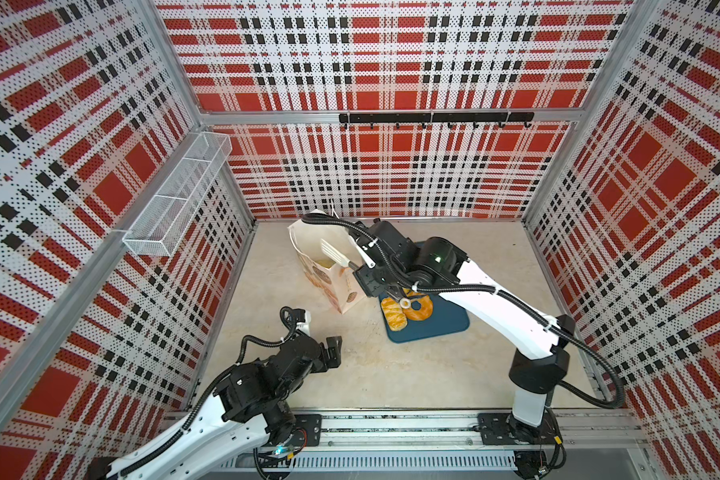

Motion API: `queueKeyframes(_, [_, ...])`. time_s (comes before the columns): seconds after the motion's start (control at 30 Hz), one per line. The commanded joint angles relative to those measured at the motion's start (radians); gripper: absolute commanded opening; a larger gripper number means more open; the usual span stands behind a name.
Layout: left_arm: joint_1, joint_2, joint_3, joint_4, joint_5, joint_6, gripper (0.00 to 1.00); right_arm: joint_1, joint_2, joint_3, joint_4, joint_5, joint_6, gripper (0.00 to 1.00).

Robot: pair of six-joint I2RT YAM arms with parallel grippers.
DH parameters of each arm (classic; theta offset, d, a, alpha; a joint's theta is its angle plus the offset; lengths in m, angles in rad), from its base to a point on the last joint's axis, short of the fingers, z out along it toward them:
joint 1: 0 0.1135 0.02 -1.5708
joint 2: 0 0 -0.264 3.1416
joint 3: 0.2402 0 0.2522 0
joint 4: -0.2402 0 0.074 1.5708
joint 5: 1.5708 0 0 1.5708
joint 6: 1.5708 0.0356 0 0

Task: Place the fake bread into the paper bag
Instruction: 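Draw the right gripper with the tongs back over the blue tray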

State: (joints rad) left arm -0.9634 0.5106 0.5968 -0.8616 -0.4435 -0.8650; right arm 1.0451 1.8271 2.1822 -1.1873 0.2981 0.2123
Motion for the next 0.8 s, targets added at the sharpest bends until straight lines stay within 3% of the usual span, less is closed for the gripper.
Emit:
queueKeyframes(0.0, [-0.071,0.018,-0.008,-0.005,-0.110,-0.068,0.99,0.000,-0.114,-0.102,0.083,0.057,0.031,0.65])
queueKeyframes(0.4, [-0.265,0.155,0.014,-0.005,-0.255,-0.194,0.99,0.000,-0.465,-0.553,0.094,0.159,0.163,0.65])
queueKeyframes(0.77, [-0.321,0.195,-0.014,-0.005,-0.284,-0.265,0.99,0.000,-0.629,-0.926,0.080,0.139,0.331,0.65])
